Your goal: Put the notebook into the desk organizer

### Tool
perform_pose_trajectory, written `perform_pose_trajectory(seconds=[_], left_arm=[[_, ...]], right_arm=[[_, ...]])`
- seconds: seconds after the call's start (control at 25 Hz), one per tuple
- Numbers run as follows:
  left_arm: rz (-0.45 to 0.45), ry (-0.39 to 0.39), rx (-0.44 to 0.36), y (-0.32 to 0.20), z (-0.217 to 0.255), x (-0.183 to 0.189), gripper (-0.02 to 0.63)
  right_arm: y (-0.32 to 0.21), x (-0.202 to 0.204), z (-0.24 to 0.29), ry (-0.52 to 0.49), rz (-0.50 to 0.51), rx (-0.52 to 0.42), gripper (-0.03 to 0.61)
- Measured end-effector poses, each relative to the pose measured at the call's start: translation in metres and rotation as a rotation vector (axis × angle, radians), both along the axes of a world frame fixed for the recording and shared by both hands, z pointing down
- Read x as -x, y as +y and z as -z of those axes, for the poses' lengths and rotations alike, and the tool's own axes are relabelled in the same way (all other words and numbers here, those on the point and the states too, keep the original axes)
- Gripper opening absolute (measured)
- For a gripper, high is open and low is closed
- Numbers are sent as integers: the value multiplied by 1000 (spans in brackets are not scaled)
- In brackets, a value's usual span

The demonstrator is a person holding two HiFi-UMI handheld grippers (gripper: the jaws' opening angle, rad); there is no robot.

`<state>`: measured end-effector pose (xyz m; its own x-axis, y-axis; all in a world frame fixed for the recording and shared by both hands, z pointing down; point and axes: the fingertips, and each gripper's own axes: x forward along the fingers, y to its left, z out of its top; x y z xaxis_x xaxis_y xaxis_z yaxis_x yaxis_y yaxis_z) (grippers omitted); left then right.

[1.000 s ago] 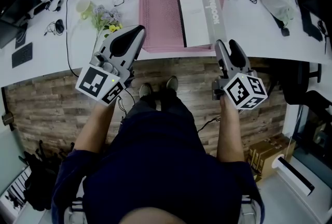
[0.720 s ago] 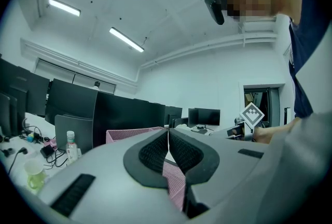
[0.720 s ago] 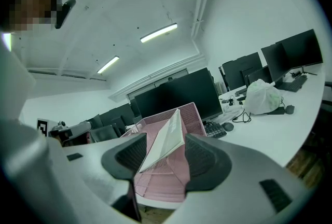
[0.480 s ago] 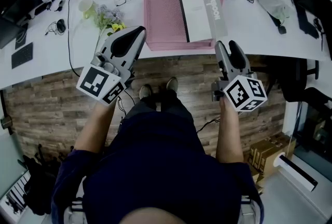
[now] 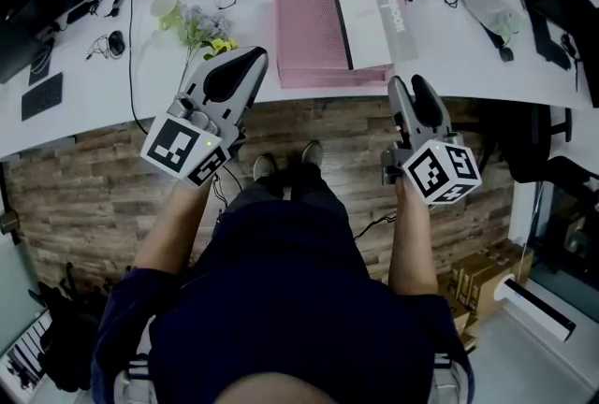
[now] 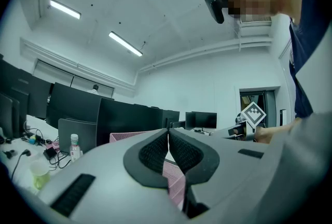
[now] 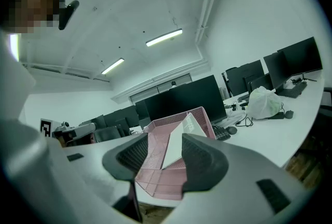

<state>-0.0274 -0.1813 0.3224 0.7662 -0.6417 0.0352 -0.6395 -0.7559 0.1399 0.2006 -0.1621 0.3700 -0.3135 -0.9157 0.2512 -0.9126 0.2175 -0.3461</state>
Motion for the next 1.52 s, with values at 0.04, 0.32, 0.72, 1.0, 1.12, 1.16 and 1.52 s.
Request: perform_pose_trajectory(seconds=[0.04,0.32,0.72,1.0,1.12,1.16,1.52], left_arm=[[1,1,-2,1,1,3,32],[12,8,-10,9,5,21,32],[33,14,-15,15,6,42,32],[38,15,-12,17,6,47,32],[37,14,-16,15,7,48,32],[36,14,-17,14,7,48,32],[35,14,-16,12,7,46,32]], right_arm=[[1,3,1,1,2,-3,204],[7,23,8,5,20,-14,203],[9,49,13,10,58,-28,192],[8,60,16,20,87,-36,139],[6,65,19,24,101,-46,115],[6,67,19,26,106,-49,108],[4,80,25,35,149,-80,55]])
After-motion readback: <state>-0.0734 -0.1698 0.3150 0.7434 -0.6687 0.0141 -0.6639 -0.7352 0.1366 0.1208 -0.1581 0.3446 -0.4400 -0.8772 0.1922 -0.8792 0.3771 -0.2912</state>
